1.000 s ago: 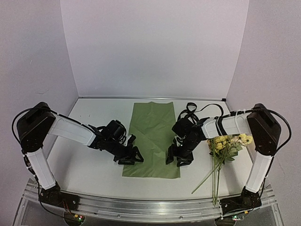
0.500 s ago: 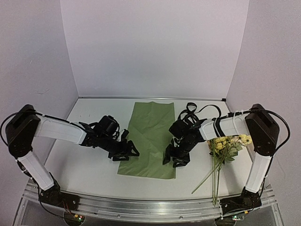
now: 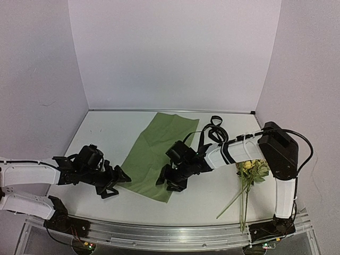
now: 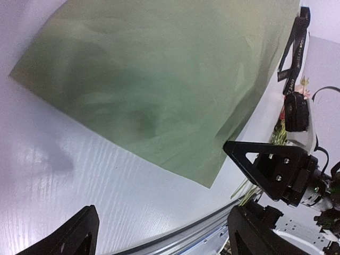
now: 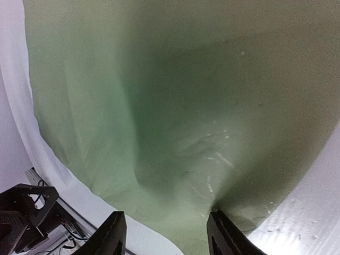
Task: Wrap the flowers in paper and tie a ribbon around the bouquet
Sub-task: Move the folded wrapping paper to the center of the board.
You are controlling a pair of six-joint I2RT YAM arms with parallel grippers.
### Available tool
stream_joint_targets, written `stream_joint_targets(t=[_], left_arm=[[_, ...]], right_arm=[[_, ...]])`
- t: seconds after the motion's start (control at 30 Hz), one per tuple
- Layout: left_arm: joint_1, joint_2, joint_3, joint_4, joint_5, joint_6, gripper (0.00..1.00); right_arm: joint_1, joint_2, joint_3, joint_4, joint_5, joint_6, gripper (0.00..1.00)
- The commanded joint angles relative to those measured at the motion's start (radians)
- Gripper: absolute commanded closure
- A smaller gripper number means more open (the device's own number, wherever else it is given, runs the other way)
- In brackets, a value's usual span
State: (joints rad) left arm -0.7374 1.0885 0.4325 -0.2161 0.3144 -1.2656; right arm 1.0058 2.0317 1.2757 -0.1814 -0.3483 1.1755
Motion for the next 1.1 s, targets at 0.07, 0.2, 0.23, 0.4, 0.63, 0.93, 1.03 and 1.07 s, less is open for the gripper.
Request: stream_joint_targets(t=[0.07, 0.2, 0.23, 0.4, 0.63, 0.93, 1.03, 1.07], left_arm=[[0.012, 0.007, -0.099, 0.219, -0.027, -0.183, 0.14], [0.014, 0.110, -0.110, 0.361, -0.003, -0.204, 0.17], [0.015, 0.127, -0.114, 0.396, -0.003, -0.210, 0.19], [0.015, 0.191, -0.111, 0.478, -0.006, -0.233, 0.31], [0.015, 0.232, -0.106, 0.516, -0.042, -0.278, 0.48], [0.021, 0.300, -0.076, 0.534, -0.091, -0.219, 0.69], [0.021, 0.261, -0.028, 0.429, -0.104, -0.138, 0.58], [0.021, 0.231, -0.024, 0.387, -0.117, -0.121, 0.54]], right_arm=[[-0.003, 0.014, 0.026, 0.038, 0.033, 0.026, 0.36], [-0.002, -0.013, 0.001, 0.036, 0.052, -0.008, 0.25], [-0.003, -0.022, -0.010, 0.035, 0.059, -0.017, 0.22], [-0.003, -0.066, -0.060, 0.030, 0.087, -0.051, 0.16], [-0.004, -0.082, -0.080, 0.023, 0.102, -0.077, 0.16], [-0.003, -0.108, -0.074, -0.038, 0.106, -0.140, 0.17], [-0.004, -0.151, -0.079, -0.141, 0.150, -0.233, 0.13], [-0.004, -0.166, -0.088, -0.166, 0.164, -0.249, 0.11]])
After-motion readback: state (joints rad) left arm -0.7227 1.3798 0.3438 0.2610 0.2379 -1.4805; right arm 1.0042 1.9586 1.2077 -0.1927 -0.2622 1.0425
